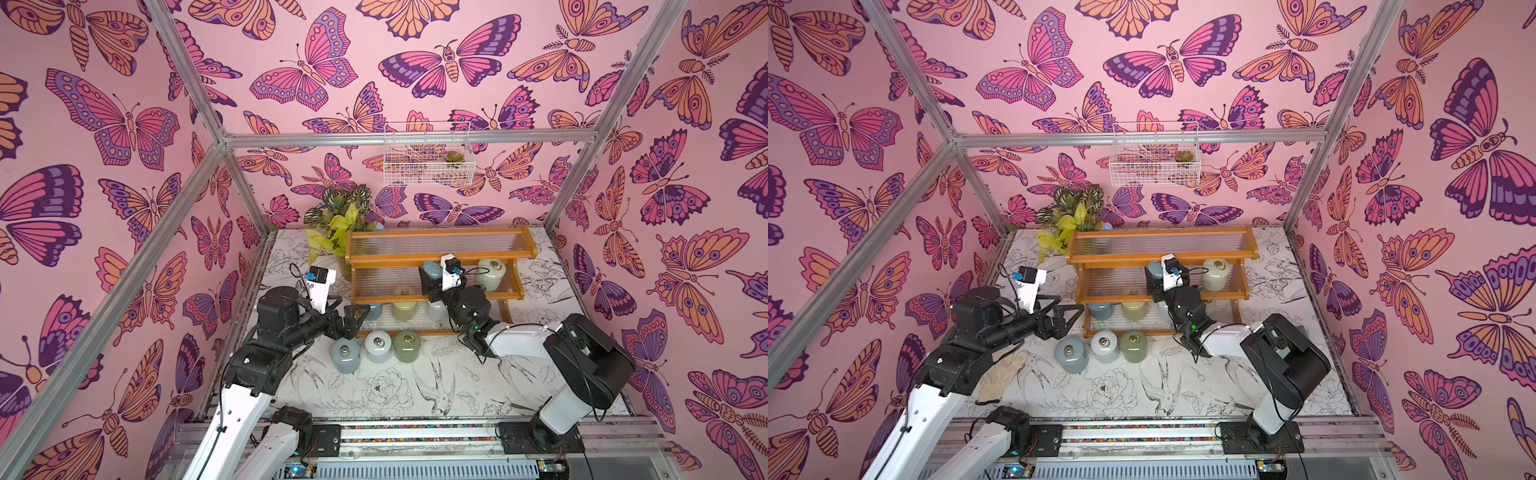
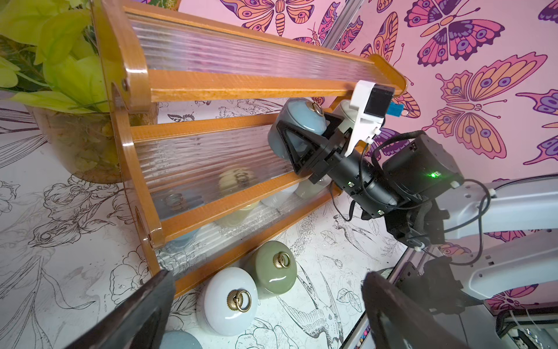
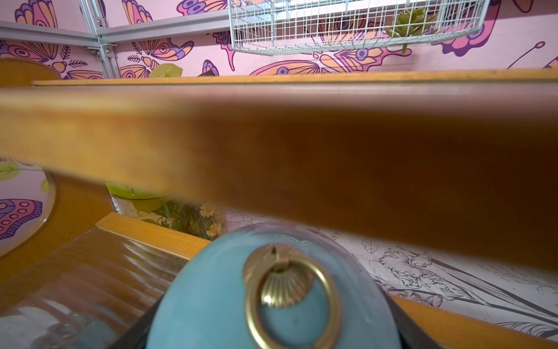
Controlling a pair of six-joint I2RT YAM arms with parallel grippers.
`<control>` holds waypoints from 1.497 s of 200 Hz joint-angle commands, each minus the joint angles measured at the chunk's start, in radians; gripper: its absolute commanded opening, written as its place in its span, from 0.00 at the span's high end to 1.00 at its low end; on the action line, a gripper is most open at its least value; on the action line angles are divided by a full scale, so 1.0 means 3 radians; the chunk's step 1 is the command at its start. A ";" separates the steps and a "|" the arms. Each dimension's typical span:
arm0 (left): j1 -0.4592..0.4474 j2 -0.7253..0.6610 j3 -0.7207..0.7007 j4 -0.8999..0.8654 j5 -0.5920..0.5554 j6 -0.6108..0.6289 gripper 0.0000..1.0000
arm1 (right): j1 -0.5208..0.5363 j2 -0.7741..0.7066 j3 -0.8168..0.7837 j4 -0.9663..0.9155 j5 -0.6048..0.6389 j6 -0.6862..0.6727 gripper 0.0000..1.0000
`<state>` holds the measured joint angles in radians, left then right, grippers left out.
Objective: Remove the tea canisters from the shelf
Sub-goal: Pick up the tea canister from the shelf, then place the tea canister at the center of the board.
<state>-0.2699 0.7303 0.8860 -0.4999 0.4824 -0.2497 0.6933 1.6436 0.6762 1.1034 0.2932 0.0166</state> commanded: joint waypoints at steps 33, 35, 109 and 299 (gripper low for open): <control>-0.0012 -0.0032 -0.0013 0.0039 -0.0009 0.0057 0.00 | -0.0029 -0.0514 0.0081 -0.0402 -0.0461 -0.0057 0.35; -0.0011 -0.0030 -0.0013 0.0038 -0.0010 0.0056 0.00 | -0.0030 -0.0534 0.0079 -0.0420 -0.0475 -0.0058 0.35; -0.0011 -0.0040 -0.0009 0.0041 -0.0027 0.0019 0.00 | 0.0116 -0.1475 -0.0388 -0.0961 -0.0915 0.0016 0.34; -0.0011 0.0082 -0.0170 0.0356 0.0049 -0.0156 0.00 | 0.0688 -0.0593 -0.1713 0.0416 -0.0402 0.0418 0.30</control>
<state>-0.2699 0.7624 0.8619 -0.4431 0.4755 -0.2741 0.8928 1.4208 0.1482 1.0096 0.1749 0.1219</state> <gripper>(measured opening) 0.999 0.808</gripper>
